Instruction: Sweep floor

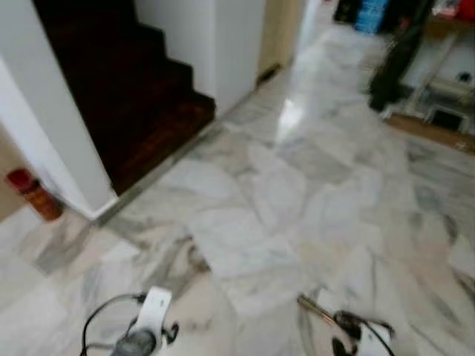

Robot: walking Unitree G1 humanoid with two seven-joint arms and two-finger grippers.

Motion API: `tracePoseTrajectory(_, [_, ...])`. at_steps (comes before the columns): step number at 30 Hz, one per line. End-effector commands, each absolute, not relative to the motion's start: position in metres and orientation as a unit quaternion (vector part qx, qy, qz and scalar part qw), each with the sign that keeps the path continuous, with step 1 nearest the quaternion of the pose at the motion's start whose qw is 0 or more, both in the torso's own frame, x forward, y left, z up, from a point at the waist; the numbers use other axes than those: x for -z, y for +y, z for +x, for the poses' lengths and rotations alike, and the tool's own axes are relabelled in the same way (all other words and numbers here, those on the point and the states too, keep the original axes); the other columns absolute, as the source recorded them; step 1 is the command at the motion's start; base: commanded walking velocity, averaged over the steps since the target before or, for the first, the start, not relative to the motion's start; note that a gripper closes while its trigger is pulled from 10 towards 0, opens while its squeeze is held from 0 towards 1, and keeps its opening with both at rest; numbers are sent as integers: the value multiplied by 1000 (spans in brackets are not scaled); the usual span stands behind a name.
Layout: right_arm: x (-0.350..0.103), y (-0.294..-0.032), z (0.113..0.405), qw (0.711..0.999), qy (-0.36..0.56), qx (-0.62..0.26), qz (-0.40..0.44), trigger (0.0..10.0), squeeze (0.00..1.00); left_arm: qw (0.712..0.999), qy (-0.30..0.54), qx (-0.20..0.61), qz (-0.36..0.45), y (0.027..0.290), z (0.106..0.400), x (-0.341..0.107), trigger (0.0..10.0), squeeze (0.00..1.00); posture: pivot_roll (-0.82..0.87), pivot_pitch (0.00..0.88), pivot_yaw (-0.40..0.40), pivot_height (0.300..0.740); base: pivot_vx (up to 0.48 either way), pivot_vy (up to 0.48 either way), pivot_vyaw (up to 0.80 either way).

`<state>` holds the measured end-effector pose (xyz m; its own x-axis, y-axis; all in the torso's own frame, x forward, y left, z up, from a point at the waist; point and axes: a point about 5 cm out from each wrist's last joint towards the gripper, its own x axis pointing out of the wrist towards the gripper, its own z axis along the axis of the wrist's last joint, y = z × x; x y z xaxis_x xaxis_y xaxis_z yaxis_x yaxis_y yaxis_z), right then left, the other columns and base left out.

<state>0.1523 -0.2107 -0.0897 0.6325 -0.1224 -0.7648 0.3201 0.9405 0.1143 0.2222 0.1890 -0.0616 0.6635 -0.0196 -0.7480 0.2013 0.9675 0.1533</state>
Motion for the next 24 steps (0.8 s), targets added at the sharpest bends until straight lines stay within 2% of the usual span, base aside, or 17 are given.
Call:
tracePoseTrajectory(1, [91, -212, 149, 892, 417, 126, 118, 10000, 0, 902, 413, 57, 113, 191, 218, 64, 10000, 0, -2, 55, -13, 740, 0, 0, -712])
tracePoseTrajectory(8, [91, -209, 149, 892, 419, 122, 117, 10000, 0, 901, 414, 55, 114, 191, 216, 65, 10000, 0, 3, 60, -14, 740, 0, 0, -715])
tracePoseTrajectory(14, [92, -207, 149, 891, 422, 118, 116, 10000, 0, 902, 410, 58, 122, 189, 218, 64, 10000, 0, 1, 61, -15, 740, 0, -410, -715])
tracePoseTrajectory(24, [93, -207, 148, 890, 426, 116, 113, 10000, 0, 900, 413, 67, 120, 185, 216, 66, 10000, 0, 5, 67, -16, 740, 0, 0, -717])
